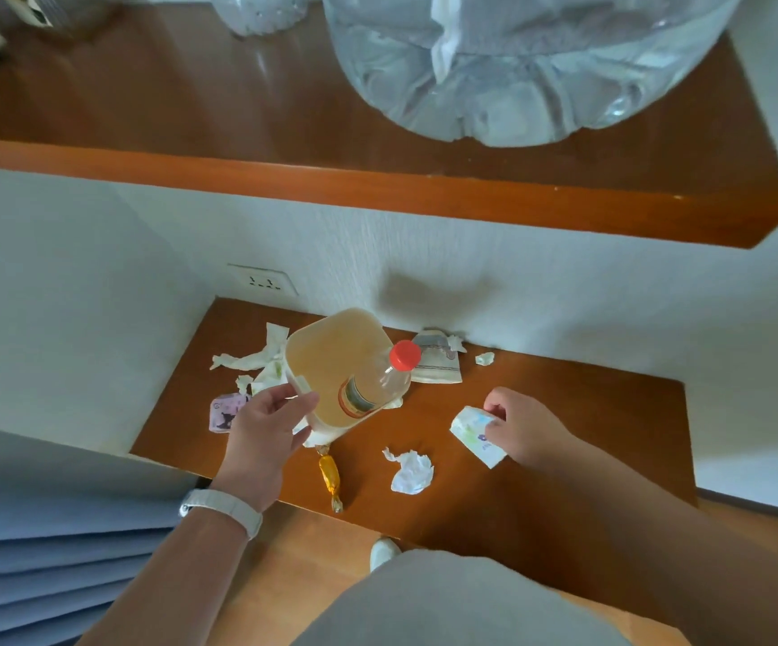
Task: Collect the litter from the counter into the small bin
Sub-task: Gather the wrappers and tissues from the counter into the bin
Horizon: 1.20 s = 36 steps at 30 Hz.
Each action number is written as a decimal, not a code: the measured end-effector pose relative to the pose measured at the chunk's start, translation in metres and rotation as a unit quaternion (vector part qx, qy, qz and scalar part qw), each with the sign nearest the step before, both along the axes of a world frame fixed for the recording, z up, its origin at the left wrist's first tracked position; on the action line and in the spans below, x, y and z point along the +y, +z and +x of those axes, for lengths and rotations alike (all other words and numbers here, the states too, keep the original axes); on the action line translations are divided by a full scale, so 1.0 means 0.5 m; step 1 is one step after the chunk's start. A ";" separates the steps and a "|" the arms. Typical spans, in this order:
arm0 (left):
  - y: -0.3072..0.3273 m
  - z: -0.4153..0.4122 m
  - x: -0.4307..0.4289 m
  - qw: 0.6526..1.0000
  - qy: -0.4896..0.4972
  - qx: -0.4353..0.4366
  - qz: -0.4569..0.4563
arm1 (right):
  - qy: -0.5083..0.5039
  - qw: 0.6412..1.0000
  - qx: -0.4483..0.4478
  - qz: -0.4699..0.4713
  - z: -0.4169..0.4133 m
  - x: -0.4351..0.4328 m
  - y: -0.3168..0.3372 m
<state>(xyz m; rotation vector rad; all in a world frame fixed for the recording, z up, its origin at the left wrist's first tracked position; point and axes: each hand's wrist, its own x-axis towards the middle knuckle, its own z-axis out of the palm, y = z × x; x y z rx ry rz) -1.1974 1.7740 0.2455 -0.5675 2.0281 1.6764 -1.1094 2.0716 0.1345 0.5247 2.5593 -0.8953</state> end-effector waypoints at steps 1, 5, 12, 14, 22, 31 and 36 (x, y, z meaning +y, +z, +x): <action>0.000 0.000 0.003 1.000 -0.001 -0.001 0.002 | -0.017 1.000 0.019 -0.009 -0.003 0.003 0.020; 0.006 -0.003 0.010 1.000 -0.005 -0.006 0.001 | -0.065 0.992 0.084 -0.066 -0.032 0.008 0.121; 0.012 0.000 -0.007 0.997 -0.074 -0.014 -0.019 | -0.098 0.948 0.248 -0.172 -0.088 -0.023 0.289; 0.011 0.005 -0.012 0.996 -0.085 -0.020 -0.025 | -0.080 0.941 0.252 -0.212 -0.105 -0.039 0.312; 0.011 0.020 -0.029 0.994 -0.096 -0.038 -0.023 | 0.067 0.958 0.171 -0.220 -0.149 -0.114 0.294; 0.011 0.014 -0.045 0.997 -0.071 -0.021 -0.038 | 0.104 0.953 0.175 -0.226 -0.151 -0.124 0.251; 0.005 0.007 -0.037 0.998 -0.046 -0.023 -0.033 | 0.010 0.965 0.171 -0.200 -0.164 -0.071 0.186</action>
